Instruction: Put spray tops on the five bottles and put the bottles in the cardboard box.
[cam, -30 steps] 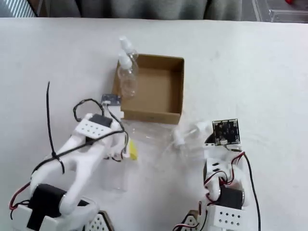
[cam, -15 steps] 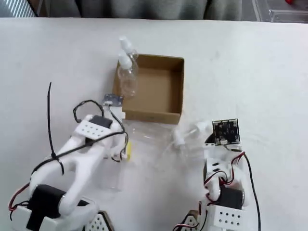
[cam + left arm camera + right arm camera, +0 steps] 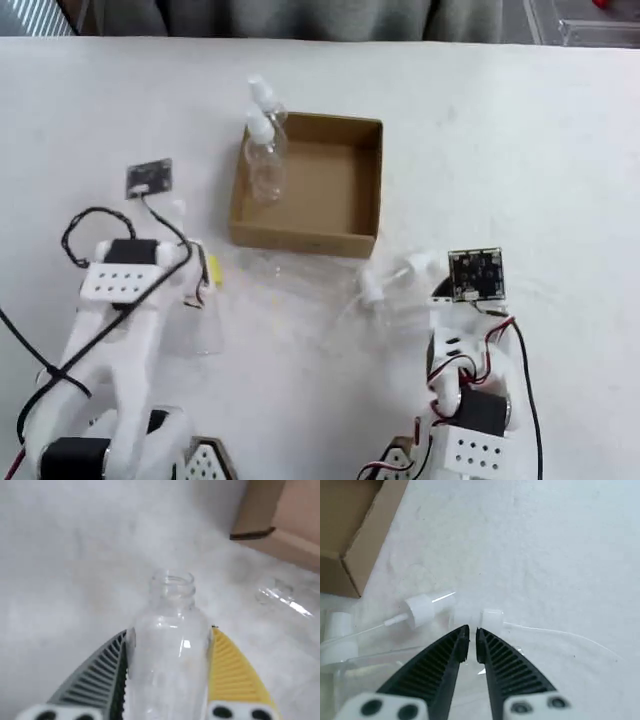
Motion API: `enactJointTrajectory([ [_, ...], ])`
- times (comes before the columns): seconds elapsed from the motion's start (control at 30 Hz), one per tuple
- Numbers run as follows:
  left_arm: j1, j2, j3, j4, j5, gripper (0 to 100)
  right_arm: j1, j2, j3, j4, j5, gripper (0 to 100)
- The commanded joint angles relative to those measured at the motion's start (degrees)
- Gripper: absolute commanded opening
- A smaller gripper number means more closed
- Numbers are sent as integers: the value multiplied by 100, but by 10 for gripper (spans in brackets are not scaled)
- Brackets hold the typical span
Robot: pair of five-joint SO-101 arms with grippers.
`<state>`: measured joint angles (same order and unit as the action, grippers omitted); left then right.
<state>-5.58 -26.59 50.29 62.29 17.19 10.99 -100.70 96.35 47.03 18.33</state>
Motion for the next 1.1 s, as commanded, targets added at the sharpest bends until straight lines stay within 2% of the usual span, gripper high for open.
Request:
enactJointTrajectory([
  [0.0, -391, -251, -193, -26, -62, 23, 409, -40, -79, -251, 26, 15],
  [0.1, -505, -251, -211, -18, -62, 23, 391, -4, -457, 136, 70, 15],
  [0.23, -532, -259, -211, -18, -62, 21, -75, 13, -1178, 804, 70, 15],
  [0.37, -532, -259, -211, -18, -62, 23, -365, 127, -1820, 866, 62, 15],
  [0.53, -532, -268, -220, -18, -62, 23, -409, 1455, -2919, 875, -44, 15],
  [0.77, -532, -286, -220, -35, -62, 23, -462, 3969, -4343, 910, -1125, 15],
  [1.07, -532, -268, -220, -62, -62, 22, -1358, 6404, -5204, 954, -2400, 15],
])
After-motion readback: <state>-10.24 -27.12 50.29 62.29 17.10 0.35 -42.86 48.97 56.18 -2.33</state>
